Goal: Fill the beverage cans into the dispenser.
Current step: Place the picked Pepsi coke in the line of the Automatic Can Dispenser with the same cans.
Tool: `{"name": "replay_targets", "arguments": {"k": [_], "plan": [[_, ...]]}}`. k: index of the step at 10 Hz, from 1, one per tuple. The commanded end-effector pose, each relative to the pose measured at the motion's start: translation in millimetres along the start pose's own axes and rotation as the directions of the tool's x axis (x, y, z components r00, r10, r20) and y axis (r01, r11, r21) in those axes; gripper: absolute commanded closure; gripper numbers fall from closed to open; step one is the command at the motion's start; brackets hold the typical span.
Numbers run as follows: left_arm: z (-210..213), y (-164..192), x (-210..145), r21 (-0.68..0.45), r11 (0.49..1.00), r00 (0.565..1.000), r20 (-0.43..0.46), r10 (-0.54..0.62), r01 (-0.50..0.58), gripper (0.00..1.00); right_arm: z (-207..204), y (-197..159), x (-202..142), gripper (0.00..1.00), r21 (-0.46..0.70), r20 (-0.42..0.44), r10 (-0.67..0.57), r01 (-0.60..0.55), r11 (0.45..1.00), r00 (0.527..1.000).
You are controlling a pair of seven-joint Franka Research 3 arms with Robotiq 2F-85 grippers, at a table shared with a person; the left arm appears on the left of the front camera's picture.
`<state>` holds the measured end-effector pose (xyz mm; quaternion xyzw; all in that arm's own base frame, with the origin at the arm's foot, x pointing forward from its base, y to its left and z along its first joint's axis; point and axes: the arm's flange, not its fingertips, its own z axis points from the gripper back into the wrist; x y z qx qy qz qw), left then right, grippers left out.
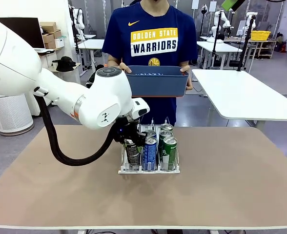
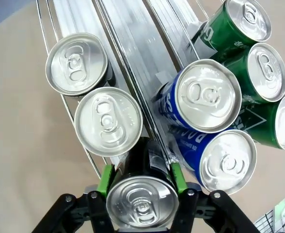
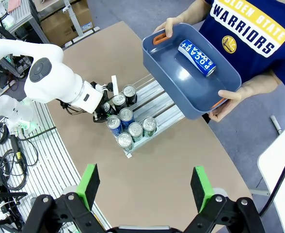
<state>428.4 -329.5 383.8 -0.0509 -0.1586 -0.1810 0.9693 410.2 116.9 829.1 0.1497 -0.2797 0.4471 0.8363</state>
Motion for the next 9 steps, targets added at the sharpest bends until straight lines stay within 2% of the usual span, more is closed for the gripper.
{"name": "replay_targets", "arguments": {"k": [1, 5, 9], "plan": [[-0.4, 0.9, -1.7, -0.001, 1.0, 1.0, 0.019, -0.004, 0.004, 0.42, 0.8, 2.1, -2.2, 0.0, 0.001, -0.001, -0.001, 0.001, 1.0, 1.0], [-5.3, 1.9, -1.9, 0.03, 0.999, 1.0, -0.01, -0.01, 0.011, 0.42, 0.8, 2.1, -2.2, 0.0, 0.001, -0.001, -0.001, 0.001, 1.0, 1.0], [0.5, 10.8, -15.7, 0.021, 1.0, 0.999, 0.039, 0.01, -0.01, 0.42, 0.8, 2.1, -2.2, 0.0, 0.001, -0.001, -0.001, 0.001, 1.0, 1.0]]}}
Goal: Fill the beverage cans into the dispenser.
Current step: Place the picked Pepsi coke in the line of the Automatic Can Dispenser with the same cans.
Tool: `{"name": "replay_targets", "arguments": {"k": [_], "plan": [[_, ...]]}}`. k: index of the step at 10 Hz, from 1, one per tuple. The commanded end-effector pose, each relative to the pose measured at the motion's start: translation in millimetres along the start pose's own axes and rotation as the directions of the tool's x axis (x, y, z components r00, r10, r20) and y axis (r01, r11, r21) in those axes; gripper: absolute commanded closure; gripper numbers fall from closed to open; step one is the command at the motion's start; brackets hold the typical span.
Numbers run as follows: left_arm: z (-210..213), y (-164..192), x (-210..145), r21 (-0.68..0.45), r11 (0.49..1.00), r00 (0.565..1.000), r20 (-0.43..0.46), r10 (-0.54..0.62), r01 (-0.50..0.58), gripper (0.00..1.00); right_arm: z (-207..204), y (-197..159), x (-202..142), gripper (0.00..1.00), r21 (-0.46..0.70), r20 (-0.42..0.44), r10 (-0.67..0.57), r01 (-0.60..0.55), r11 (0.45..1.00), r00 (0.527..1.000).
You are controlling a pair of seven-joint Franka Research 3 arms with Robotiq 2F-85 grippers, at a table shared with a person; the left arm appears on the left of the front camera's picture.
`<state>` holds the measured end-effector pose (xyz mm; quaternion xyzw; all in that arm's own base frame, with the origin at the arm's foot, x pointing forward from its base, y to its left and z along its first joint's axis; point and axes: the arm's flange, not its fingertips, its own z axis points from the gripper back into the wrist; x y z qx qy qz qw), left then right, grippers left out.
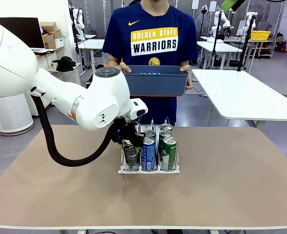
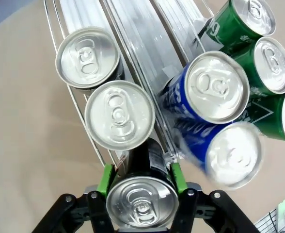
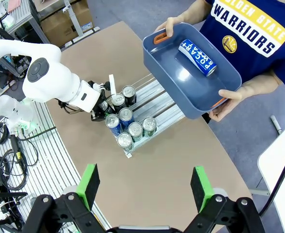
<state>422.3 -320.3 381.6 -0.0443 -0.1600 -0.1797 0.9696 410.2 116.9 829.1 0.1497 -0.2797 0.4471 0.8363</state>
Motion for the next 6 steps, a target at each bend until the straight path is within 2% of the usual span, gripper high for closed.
{"name": "replay_targets", "arguments": {"k": [1, 3, 5, 6], "plan": [[1.2, 10.7, -8.6, -0.017, 1.0, 0.998, 0.062, 0.001, 0.0, 0.42, 0.8, 2.2, -2.2, 0.0, 0.001, -0.001, -0.001, 0.001, 1.0, 1.0], [1.5, 8.7, -12.9, -0.045, 0.999, 0.994, 0.1, 0.035, -0.03, 0.42, 0.8, 2.2, -2.2, 0.0, 0.001, -0.001, -0.001, 0.001, 1.0, 1.0], [-3.0, 12.9, -15.6, -0.029, 0.999, 0.997, 0.078, 0.019, -0.017, 0.42, 0.8, 2.2, -2.2, 0.0, 0.001, -0.001, -0.001, 0.001, 1.0, 1.0], [-9.2, 11.6, -14.7, -0.015, 1.0, 0.999, 0.053, 0.011, -0.01, 0.23, 0.8, 2.2, -2.2, 0.0, 0.001, -0.001, -0.001, 0.001, 1.0, 1.0]]}}
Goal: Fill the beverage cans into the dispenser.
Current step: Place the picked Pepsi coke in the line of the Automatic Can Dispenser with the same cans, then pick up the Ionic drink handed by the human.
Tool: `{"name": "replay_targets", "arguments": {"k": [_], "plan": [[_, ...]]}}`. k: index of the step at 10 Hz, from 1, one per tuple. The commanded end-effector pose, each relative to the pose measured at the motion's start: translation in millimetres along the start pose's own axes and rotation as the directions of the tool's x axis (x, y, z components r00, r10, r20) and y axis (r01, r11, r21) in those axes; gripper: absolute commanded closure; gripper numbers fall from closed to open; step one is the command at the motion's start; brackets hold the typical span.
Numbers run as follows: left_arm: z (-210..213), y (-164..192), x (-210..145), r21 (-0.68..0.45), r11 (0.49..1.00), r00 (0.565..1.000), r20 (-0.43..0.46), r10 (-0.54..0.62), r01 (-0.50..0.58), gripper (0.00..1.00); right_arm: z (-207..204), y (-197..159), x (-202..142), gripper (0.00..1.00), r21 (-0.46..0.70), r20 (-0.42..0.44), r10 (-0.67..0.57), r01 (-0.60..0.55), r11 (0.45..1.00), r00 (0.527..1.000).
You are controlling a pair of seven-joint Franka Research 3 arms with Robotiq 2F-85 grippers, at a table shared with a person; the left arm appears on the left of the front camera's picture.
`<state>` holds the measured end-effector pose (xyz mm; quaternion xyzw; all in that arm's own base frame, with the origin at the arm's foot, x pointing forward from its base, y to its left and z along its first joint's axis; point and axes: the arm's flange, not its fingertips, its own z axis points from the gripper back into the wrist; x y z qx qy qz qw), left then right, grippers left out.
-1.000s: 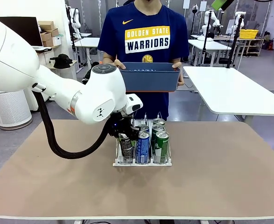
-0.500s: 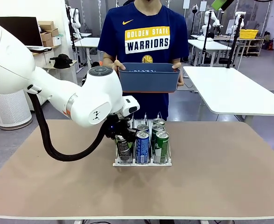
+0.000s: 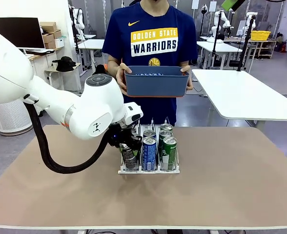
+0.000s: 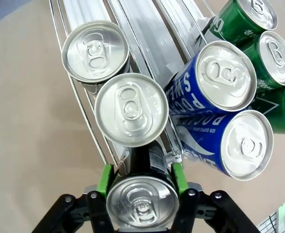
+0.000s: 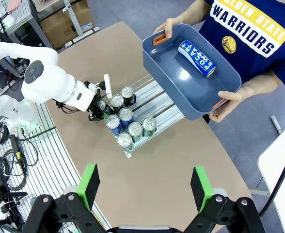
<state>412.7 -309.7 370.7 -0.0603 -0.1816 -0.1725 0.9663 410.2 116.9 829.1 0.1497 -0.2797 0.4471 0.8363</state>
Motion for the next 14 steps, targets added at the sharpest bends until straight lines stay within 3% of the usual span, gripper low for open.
{"name": "replay_targets", "arguments": {"k": [1, 2, 3, 4, 9, 10, 14], "plan": [[-2.9, 2.7, 2.0, 0.009, 1.0, 1.0, 0.003, 0.003, -0.003, 0.23, 0.8, 2.2, -2.2, 0.0, 0.001, -0.001, -0.001, 0.001, 1.0, 1.0], [4.5, 2.0, 1.2, 0.018, 1.0, 1.0, 0.01, -0.002, 0.002, 0.04, 0.8, 2.2, -2.2, 0.0, 0.001, -0.001, -0.001, 0.001, 1.0, 1.0], [13.5, 0.3, 1.4, 0.02, 1.0, 1.0, 0.019, -0.003, 0.002, 0.2, 0.8, 2.2, -2.2, 0.0, 0.001, -0.001, -0.001, 0.001, 1.0, 1.0], [24.4, -5.6, 2.3, 0.022, 1.0, 0.999, 0.043, -0.002, 0.001, 0.0, 0.8, 2.2, -2.2, 0.0, 0.001, -0.001, -0.001, 0.001, 1.0, 1.0], [65.5, -14.9, -11.0, 0.01, 0.999, 0.993, 0.112, -0.038, 0.037, 0.0, 0.8, 2.2, -2.2, 0.0, 0.001, -0.001, -0.001, 0.001, 1.0, 1.0], [59.7, -13.0, 4.8, 0.015, 0.999, 0.993, 0.11, -0.033, 0.031, 0.0, 0.8, 2.2, -2.2, 0.0, 0.001, -0.001, -0.001, 0.001, 1.0, 1.0], [59.7, -13.0, 4.8, 0.015, 0.999, 0.993, 0.11, -0.033, 0.031, 0.0, 0.8, 2.2, -2.2, 0.0, 0.001, -0.001, -0.001, 0.001, 1.0, 1.0]]}}
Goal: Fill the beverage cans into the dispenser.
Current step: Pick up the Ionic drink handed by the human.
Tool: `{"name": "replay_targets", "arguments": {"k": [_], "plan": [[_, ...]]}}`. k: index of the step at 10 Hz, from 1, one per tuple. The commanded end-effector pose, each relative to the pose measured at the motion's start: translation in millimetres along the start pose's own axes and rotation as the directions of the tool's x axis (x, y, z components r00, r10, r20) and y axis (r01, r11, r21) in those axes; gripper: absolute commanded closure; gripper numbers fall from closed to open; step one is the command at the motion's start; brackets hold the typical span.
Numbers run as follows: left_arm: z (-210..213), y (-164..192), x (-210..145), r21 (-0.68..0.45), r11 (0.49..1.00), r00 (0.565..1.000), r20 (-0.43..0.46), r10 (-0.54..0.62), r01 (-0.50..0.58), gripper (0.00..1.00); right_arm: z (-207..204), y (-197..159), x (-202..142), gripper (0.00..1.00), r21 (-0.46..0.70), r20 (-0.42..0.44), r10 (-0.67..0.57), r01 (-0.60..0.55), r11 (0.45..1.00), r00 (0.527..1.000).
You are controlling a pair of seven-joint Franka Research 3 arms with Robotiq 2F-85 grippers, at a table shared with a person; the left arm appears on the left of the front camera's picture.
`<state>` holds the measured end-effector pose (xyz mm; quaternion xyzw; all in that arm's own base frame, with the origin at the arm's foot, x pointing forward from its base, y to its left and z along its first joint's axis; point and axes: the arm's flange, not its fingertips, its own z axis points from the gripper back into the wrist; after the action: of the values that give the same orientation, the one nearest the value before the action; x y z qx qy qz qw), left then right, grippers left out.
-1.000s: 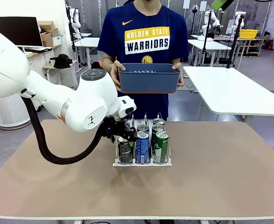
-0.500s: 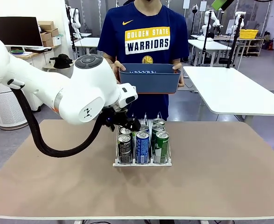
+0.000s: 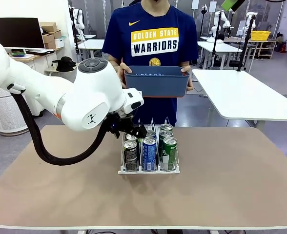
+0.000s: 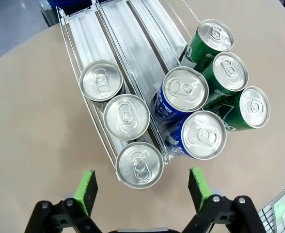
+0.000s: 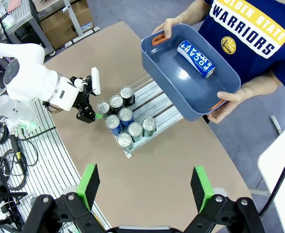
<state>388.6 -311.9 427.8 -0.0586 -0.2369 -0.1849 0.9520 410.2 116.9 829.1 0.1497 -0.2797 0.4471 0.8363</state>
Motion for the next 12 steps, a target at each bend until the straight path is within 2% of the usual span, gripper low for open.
{"name": "replay_targets", "arguments": {"k": [1, 2, 3, 4, 5, 7, 8, 11, 12], "plan": [[-1.3, 0.9, 3.8, -0.002, 1.0, 1.0, 0.001, 0.004, -0.004, 0.0, 0.8, 2.2, -2.2, 0.0, 0.001, -0.001, -0.001, 0.001, 1.0, 1.0], [0.0, 0.0, 0.0, 0.0, 1.0, 1.0, 0.0, 0.0, 0.0, 0.0, 0.8, 2.2, -2.2, 0.0, 0.001, -0.001, -0.001, 0.001, 1.0, 1.0], [30.7, 15.1, 0.1, -0.208, 0.976, 0.998, 0.005, -0.069, 0.069, 0.0, 0.8, 2.2, -2.2, 0.0, 0.001, -0.001, -0.001, 0.001, 1.0, 1.0], [60.2, 31.5, -3.0, -0.246, 0.965, 0.996, -0.001, -0.093, 0.09, 0.0, 0.8, 2.2, -2.2, 0.0, 0.001, -0.001, -0.001, 0.001, 1.0, 1.0], [77.0, 45.9, -1.7, -0.281, 0.95, 0.991, 0.038, -0.131, 0.136, 0.0, 0.8, 2.2, -2.2, 0.0, 0.001, -0.001, -0.001, 0.001, 1.0, 1.0], [111.4, 80.1, -5.9, -0.258, 0.944, 0.978, 0.029, -0.205, 0.205, 0.0, 0.8, 2.2, -2.2, 0.0, 0.001, -0.001, -0.001, 0.001, 1.0, 1.0], [128.6, 96.7, -3.2, -0.23, 0.954, 0.981, 0.003, -0.195, 0.19, 0.0, 0.8, 2.2, -2.2, 0.0, 0.001, -0.001, -0.001, 0.001, 1.0, 1.0], [182.7, 138.9, 11.8, -0.304, 0.914, 0.959, -0.001, -0.284, 0.27, 0.0, 0.8, 2.2, -2.2, 0.0, 0.001, -0.001, -0.001, 0.001, 1.0, 1.0], [209.0, 150.5, 19.9, -0.333, 0.891, 0.949, 0.045, -0.312, 0.309, 0.0, 0.8, 2.2, -2.2, 0.0, 0.001, -0.001, -0.001, 0.001, 1.0, 1.0]]}}
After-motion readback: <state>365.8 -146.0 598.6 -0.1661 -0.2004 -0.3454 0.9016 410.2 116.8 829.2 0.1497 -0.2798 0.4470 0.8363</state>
